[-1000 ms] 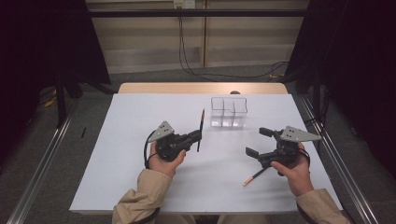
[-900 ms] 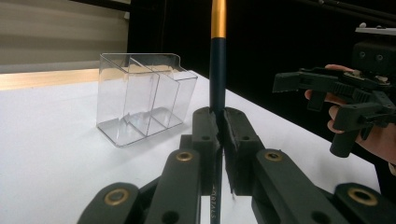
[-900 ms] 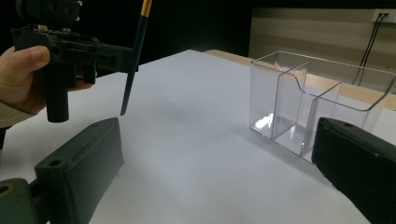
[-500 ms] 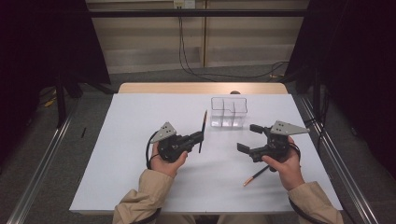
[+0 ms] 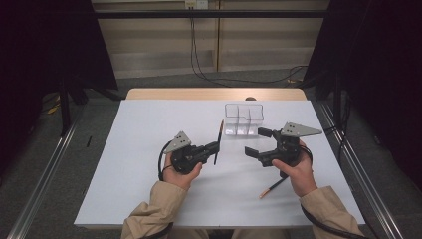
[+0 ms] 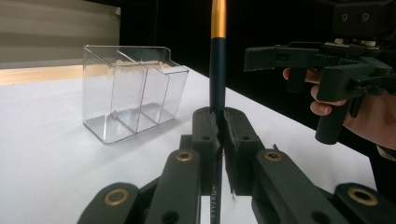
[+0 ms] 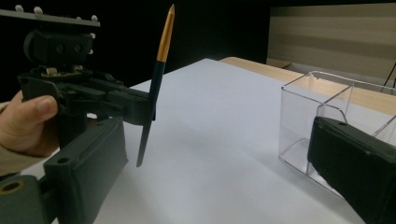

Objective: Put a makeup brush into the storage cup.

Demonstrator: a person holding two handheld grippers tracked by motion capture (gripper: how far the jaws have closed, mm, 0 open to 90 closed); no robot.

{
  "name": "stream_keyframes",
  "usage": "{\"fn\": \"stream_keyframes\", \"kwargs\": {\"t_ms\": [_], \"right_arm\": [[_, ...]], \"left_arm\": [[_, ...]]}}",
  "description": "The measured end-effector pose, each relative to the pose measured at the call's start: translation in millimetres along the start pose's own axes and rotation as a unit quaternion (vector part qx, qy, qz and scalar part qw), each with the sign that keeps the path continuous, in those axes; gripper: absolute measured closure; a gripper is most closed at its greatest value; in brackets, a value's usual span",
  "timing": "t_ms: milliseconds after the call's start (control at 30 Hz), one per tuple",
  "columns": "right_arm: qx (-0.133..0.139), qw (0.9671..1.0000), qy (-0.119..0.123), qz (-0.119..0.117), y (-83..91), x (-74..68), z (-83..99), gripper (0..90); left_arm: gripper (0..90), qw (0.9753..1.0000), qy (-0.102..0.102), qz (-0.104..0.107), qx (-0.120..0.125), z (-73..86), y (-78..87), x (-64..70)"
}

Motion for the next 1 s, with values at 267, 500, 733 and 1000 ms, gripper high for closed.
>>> {"fn": "stream_keyframes", "kwargs": {"t_ms": [267,500,733,1000], "right_arm": [[0.007,0.9999,0.006,-0.012,-5.1,-8.5,-4.4,19.0],[0.015,0.9997,0.010,-0.017,-10.2,-16.3,-12.9,32.2],[0.014,0.9995,0.006,-0.027,-16.0,-23.3,-18.7,47.3],[0.000,0.9996,-0.014,-0.023,-27.6,-27.4,-16.7,61.7]], "left_arm": [[83.8,0.9999,-0.009,0.012,-0.003,-0.6,-7.5,5.2],[83.9,0.9997,-0.010,0.022,-0.002,-1.3,-12.4,10.4],[83.8,0.9994,-0.018,0.029,-0.004,-1.1,-16.2,16.2],[83.8,0.9991,-0.023,0.035,-0.008,-0.1,-16.4,19.0]]}}
Point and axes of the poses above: each handheld gripper's, and its own axes: y roughly backward along the jaws, z roughly out of its underside, x roughly to its right, the point moved 10 cm from there along -y, roughly forward along the jaws
